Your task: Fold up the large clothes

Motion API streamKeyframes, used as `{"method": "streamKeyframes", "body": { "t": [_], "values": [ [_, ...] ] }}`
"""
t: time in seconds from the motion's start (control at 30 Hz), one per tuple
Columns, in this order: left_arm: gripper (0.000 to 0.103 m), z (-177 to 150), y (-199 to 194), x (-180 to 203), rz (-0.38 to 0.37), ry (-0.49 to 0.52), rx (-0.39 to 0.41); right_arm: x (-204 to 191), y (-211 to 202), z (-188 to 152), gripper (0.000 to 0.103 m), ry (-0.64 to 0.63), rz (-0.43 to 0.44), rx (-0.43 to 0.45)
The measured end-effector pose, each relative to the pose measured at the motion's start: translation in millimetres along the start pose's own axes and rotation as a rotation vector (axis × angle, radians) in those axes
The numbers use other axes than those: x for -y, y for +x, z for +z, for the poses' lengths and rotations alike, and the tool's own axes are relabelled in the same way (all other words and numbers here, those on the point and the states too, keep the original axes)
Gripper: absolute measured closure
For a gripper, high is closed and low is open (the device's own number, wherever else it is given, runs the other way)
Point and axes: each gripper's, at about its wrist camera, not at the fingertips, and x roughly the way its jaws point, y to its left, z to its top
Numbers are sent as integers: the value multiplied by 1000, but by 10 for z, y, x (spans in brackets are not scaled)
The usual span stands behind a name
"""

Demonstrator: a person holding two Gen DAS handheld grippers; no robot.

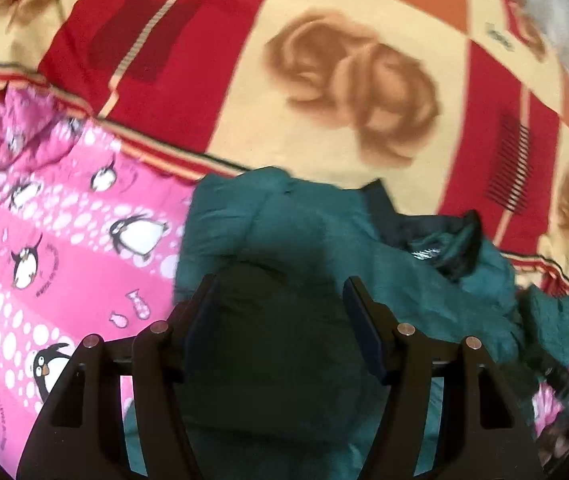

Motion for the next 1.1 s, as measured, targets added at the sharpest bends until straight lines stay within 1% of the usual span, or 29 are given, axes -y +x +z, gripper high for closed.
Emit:
{"method": "streamKeyframes", "body": {
  "t": [0.03,0.1,0.13,0.17,0.23,0.3,0.33,0.37,0.43,0.47,0.53,0.57,0.6,0.67,0.7,0.73,0.8,0.83,0.87,0.9,0.93,0.97,1.0,1.03,1.1],
  "values": [
    [39,-43,50,50,12,28,-19,-77,-53,20,20,-10,13,23],
    [39,-97,245,88,67,62,-91,-268,-21,20,20,-61,23,6],
    [39,-125,292,99,83,72,-111,-346,55,-5,20,-92,14,-28],
    [39,-143,313,110,90,81,-115,-408,184,-56,20,-126,-9,-85],
    [39,-119,286,136,94,88,-120,-401,416,-175,19,-159,-38,-182],
    [39,-77,207,138,89,86,-126,-327,380,-176,19,-133,-15,-174],
    [39,-59,147,131,75,83,-116,-291,331,-142,20,-117,-14,-172],
    [39,-52,55,132,64,76,-99,-236,231,-85,20,-105,-24,-146],
    [39,-102,-98,97,34,59,-67,-109,-3,5,20,-94,-53,-63],
    [39,-159,-169,71,13,51,-54,54,-217,62,20,-69,-84,14],
    [39,-276,-274,41,-13,45,-37,364,-518,126,20,-4,-113,114],
    [38,-357,-323,48,-29,51,-27,651,-776,128,20,50,-150,196],
    [38,-429,-348,43,-40,60,-16,801,-953,102,20,77,-179,240],
    [38,-587,-353,21,-42,87,-9,1330,-1426,22,20,139,-289,397],
    [38,-614,-344,31,-24,78,-26,1512,-1596,14,20,156,-325,436],
    [38,-614,-347,60,-18,65,-32,1797,-1801,-25,20,192,-383,492],
    [38,-589,-331,101,-42,73,-30,2191,-2044,-52,20,252,-420,546],
    [38,-594,-324,125,-32,80,-32,2484,-2164,-55,20,318,-435,567],
    [38,-599,-290,140,-14,84,-37,2666,-2212,-45,20,370,-426,572],
    [38,-601,-255,147,-4,82,-43,2858,-2257,-27,20,426,-398,572],
    [38,-602,-219,159,4,79,-48,3090,-2272,13,23,477,-341,560],
    [38,-605,-190,174,14,81,-51,3195,-2260,63,26,479,-307,541],
    [38,-609,-172,188,23,85,-54,3270,-2232,136,26,464,-288,517],
    [33,-612,-153,205,29,92,-60,3336,-2179,241,26,430,-274,479],
    [31,-615,-113,235,36,112,-77,3447,-2106,350,30,430,-353,407]
  ]
}}
